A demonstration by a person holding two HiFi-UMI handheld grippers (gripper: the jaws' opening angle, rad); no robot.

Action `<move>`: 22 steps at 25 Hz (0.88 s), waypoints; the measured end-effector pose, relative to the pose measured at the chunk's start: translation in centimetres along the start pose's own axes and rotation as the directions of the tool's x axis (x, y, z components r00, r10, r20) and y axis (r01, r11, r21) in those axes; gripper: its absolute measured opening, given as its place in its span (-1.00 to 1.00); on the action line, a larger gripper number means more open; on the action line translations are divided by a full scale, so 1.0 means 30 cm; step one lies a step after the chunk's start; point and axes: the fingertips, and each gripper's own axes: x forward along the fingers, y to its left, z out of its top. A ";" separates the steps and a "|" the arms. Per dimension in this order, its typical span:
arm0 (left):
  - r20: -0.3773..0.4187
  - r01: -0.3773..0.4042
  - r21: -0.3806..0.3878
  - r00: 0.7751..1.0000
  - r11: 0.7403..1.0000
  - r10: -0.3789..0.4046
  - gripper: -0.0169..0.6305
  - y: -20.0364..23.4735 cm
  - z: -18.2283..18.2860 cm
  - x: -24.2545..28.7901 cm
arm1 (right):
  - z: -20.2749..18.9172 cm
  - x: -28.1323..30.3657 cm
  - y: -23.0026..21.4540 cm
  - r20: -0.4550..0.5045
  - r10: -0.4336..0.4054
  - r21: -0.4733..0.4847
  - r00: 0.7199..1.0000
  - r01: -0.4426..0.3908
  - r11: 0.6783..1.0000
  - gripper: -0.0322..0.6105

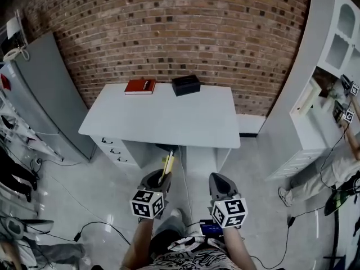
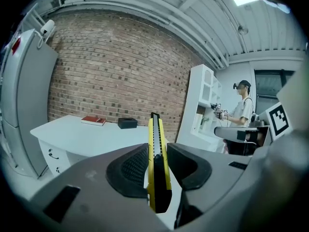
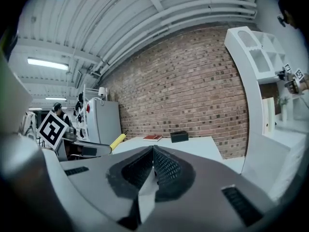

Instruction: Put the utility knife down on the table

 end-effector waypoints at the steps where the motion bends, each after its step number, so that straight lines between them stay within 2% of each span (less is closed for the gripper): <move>1: 0.003 -0.003 -0.001 1.000 1.000 0.003 -0.57 0.013 0.006 0.006 | -0.003 0.010 -0.002 0.000 0.000 0.001 1.000 0.000 1.000 -0.90; 6: 0.008 0.000 -0.030 1.000 1.000 0.000 -0.57 0.074 0.035 0.091 | -0.018 0.103 -0.049 -0.021 -0.009 0.007 1.000 0.009 1.000 -0.90; 11: -0.025 0.027 -0.031 0.999 0.999 -0.027 -0.57 0.155 0.036 0.268 | -0.054 0.284 -0.155 -0.068 -0.047 0.029 0.997 0.049 0.998 -0.90; 14: -0.034 0.038 -0.031 0.999 0.999 -0.039 -0.57 0.261 0.071 0.417 | -0.060 0.463 -0.201 -0.099 -0.050 0.033 0.994 0.053 0.998 -0.90; 22: -0.129 0.066 -0.035 0.989 0.997 -0.070 -0.57 0.582 0.150 0.779 | -0.032 0.932 -0.318 -0.183 -0.089 0.050 0.979 0.100 0.994 -0.90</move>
